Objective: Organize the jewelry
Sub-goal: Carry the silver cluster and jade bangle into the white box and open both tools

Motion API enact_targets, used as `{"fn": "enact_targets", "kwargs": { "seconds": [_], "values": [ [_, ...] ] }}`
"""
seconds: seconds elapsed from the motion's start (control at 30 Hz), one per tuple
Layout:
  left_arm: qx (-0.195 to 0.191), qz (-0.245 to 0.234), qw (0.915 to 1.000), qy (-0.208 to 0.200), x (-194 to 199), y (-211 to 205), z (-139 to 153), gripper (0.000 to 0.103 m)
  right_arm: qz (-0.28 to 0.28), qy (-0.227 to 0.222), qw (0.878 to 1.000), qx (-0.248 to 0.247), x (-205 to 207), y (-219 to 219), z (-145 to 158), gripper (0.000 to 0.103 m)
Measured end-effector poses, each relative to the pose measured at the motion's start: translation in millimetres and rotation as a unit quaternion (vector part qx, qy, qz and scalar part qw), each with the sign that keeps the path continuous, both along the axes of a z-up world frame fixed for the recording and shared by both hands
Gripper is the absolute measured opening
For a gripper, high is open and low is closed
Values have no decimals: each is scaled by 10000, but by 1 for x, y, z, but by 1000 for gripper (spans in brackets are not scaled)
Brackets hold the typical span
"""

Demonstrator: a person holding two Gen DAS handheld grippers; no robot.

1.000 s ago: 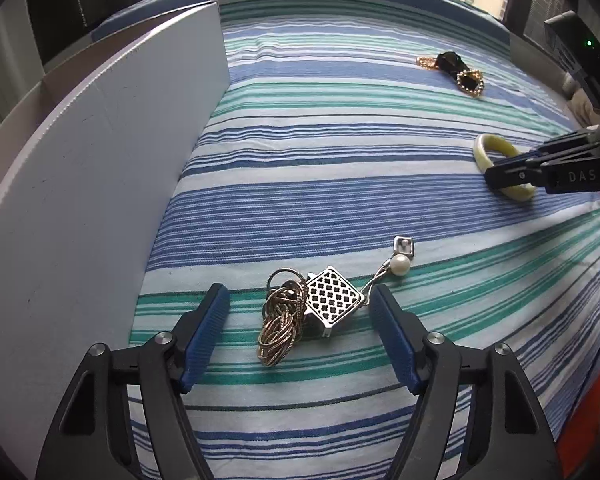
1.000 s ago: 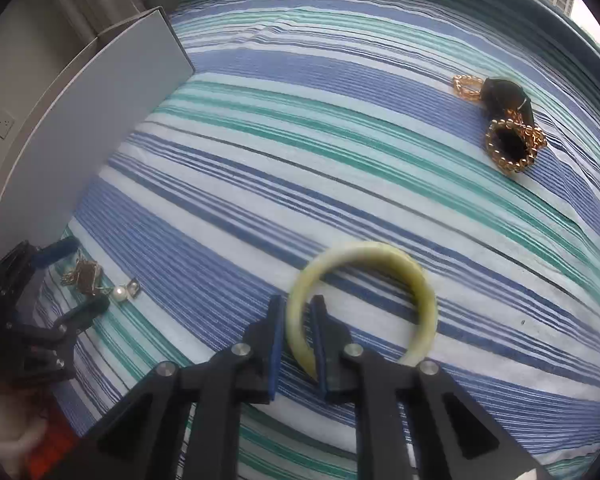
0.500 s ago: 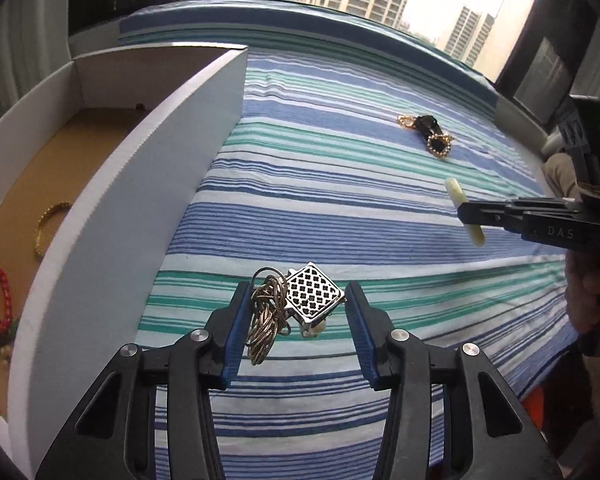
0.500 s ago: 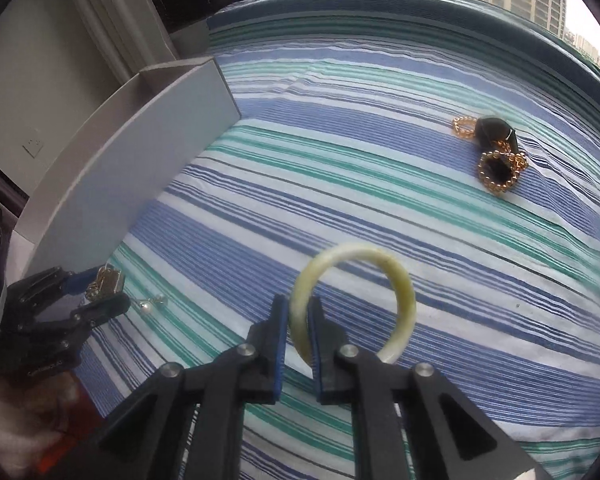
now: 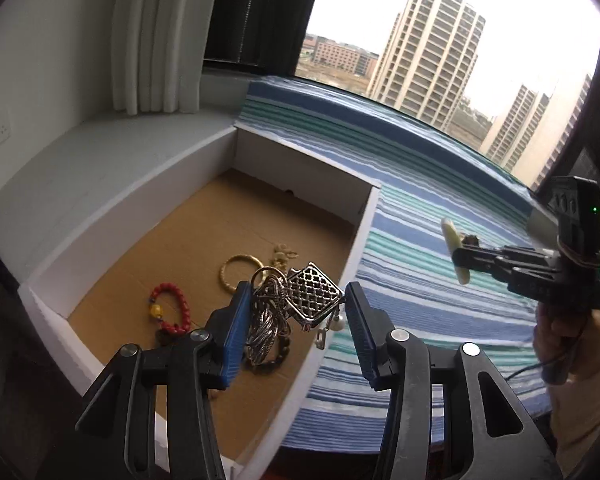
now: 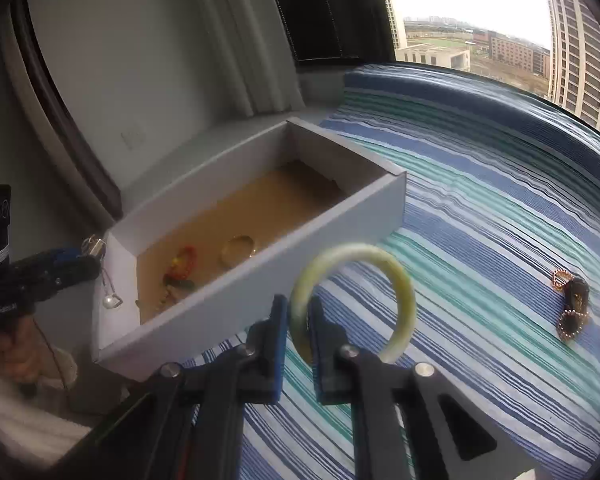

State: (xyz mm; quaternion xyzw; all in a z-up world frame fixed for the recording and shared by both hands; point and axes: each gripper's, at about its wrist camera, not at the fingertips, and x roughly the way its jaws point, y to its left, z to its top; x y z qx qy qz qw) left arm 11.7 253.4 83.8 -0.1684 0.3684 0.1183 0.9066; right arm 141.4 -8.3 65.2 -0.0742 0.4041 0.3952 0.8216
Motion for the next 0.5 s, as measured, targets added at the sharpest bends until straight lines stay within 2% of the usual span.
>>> {"fn": "enact_targets", "kwargs": {
  "seconds": [0.13,0.23,0.37,0.5],
  "values": [
    [97,690,9968,399,-1,52,-30,47,599,-195,9980,-36,-9,70,11,10],
    [-8,1017,9920,742,2,80,-58,47,1115,-154,9935,-159,-18,121,6,10],
    [-142,1130,9873,1106,4,89,-87,47,1621,-26,9848,-626,-22,182,-23,10],
    [-291,976,9853,1369,8,83,-108,48,1893,163,9739,-1239,-27,224,-58,11]
  ]
}}
